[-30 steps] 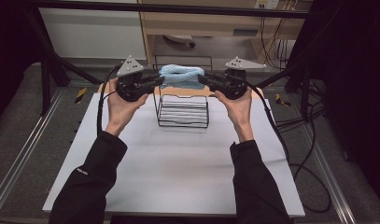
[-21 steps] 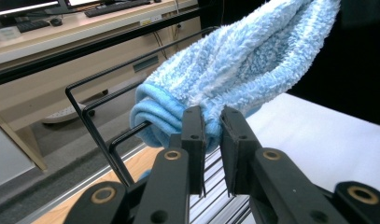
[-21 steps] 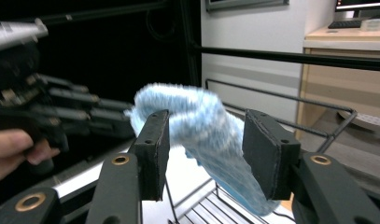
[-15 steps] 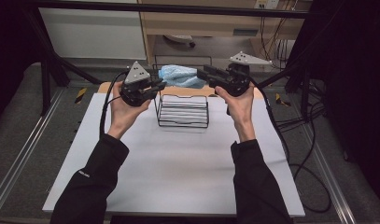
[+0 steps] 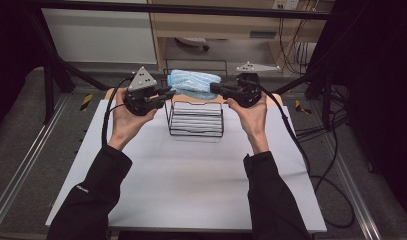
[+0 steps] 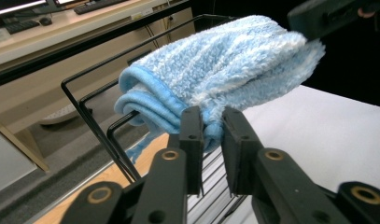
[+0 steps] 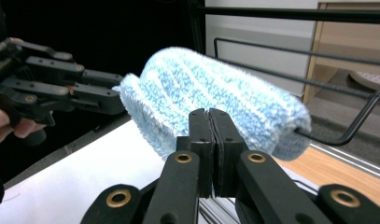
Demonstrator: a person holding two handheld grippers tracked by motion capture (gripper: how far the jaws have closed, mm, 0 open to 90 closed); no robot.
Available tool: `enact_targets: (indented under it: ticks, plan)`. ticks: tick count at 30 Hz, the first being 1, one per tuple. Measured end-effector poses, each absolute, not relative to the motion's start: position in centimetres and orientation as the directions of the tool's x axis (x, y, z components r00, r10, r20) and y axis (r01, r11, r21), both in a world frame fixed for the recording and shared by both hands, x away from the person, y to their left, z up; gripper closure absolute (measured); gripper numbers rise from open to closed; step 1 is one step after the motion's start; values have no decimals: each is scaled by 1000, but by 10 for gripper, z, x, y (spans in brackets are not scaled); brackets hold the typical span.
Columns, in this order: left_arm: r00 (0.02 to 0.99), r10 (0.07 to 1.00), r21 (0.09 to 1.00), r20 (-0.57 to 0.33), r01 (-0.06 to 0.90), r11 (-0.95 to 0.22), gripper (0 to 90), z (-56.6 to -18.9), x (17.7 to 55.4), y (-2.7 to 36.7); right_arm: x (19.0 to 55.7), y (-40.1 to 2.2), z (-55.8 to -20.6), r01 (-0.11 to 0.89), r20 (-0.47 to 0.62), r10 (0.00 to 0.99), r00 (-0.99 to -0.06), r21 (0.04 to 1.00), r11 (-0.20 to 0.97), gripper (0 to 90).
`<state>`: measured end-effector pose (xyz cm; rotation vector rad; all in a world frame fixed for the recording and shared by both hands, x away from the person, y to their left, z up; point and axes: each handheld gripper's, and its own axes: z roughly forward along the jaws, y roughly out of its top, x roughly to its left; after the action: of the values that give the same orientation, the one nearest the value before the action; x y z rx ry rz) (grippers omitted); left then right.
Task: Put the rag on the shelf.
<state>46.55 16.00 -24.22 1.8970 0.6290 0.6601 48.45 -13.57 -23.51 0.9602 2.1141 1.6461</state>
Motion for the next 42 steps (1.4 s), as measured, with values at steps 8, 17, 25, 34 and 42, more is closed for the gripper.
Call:
enact_targets:
  ticks: [8,17,25,34,42]
  plan:
    - [713,696,943,82,172,-287,683,-228,463,165,488,-135,-249,344,148,679,-719,925,163,896]
    - [698,716,902,30,290,-320,841,-245,479,148,491,-134,-261,351,133,698,-704,919,179,888]
    - [677,735,894,36,306,-326,884,-266,491,142,494,-140,-274,339,121,712,-692,925,173,846]
    - [680,733,904,17,302,-302,859,-262,484,148,485,-145,-268,289,96,706,-701,944,158,725]
    - [669,743,903,14,311,-296,712,-254,470,163,471,-156,-259,267,97,697,-711,953,140,524]
